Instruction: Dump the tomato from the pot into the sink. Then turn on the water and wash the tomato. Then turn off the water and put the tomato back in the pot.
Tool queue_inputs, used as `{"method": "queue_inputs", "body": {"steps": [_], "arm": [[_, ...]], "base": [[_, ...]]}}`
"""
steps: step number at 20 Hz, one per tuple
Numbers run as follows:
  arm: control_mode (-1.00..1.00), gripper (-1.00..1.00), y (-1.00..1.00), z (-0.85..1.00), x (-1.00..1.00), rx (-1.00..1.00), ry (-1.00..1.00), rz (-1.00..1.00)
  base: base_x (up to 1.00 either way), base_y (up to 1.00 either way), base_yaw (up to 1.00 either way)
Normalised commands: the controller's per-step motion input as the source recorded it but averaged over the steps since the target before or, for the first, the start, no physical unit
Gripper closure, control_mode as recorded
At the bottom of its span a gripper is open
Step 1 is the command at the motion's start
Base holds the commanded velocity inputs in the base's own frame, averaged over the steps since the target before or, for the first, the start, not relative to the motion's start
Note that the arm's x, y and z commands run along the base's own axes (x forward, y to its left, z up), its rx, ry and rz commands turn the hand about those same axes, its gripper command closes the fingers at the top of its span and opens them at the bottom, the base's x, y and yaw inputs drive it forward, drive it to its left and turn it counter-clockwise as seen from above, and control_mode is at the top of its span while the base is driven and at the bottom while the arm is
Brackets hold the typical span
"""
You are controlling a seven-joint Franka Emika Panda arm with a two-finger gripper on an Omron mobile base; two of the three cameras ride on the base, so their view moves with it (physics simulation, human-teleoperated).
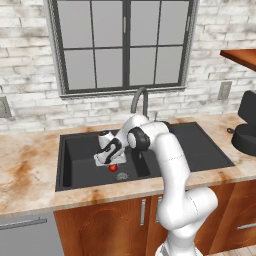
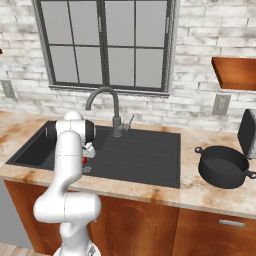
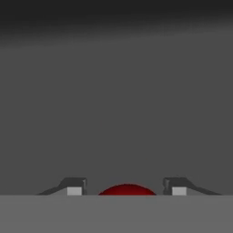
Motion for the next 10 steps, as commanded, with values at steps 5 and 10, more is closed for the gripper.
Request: {"method": "queue_inputs", "body": {"steps": [5, 10], "arm": [[-1.0, 1.0, 0.0, -0.02, 0.0, 0.0, 0.04, 0.0], [-1.0, 1.0, 0.0, 0.42, -0.29, -0.02, -0.02, 0.0]], "base": [[0.0, 0.0, 0.0], [0.0, 0.0, 0.0]]}}
